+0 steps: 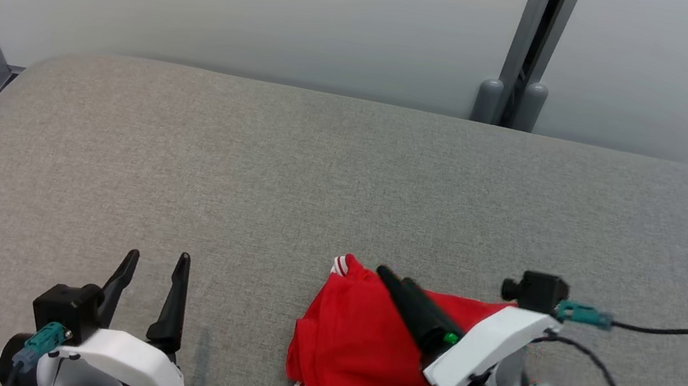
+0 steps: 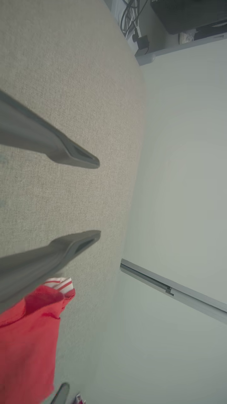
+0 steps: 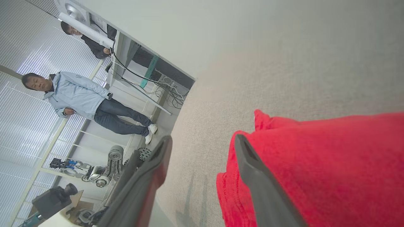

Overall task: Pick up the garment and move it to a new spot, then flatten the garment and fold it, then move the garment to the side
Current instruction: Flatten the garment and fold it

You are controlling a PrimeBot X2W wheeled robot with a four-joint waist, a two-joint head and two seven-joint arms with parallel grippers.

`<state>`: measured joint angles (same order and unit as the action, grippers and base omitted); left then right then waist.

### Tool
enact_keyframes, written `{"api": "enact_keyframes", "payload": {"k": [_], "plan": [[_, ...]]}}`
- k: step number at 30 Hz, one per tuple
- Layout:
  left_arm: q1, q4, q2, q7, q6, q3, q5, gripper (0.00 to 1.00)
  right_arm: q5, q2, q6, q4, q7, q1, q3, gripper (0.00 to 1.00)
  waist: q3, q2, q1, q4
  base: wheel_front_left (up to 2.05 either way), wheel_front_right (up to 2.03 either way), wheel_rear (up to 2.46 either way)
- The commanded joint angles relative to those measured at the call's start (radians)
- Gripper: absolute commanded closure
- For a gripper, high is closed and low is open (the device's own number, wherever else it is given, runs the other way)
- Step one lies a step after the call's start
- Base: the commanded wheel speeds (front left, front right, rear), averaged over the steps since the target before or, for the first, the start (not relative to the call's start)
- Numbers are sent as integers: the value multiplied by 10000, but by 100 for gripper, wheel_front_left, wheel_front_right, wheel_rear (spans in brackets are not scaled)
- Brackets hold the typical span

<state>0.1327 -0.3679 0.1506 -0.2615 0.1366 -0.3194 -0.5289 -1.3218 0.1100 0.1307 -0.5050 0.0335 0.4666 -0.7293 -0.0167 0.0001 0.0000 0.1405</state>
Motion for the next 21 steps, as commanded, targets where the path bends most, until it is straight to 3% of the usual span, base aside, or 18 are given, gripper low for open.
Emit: {"api": "enact_keyframes", "payload": {"k": [1, 8, 13, 21], "plan": [[-12, -13, 42, -45, -38, 66, 61, 0, 102, 214, -1, 87, -45, 119, 138, 0, 25, -1, 0, -70, 0, 0, 0], [-20, 34, -11, -45, -72, 125, 166, 0, 1744, 1696, -1, 893, -785, 304, 1316, 0, 40, -1, 0, -386, 0, 0, 0], [-15, 107, -36, -45, -115, 213, 228, 0, 3879, 2715, -1, 1028, -1596, 43, 2241, 0, 6, -1, 0, -626, 0, 0, 0], [-58, 404, -175, -45, -145, 538, 415, 0, 6713, 2937, -1, 1327, -2597, -1113, 4012, 0, -1, -1, 0, -972, 0, 0, 0]]}}
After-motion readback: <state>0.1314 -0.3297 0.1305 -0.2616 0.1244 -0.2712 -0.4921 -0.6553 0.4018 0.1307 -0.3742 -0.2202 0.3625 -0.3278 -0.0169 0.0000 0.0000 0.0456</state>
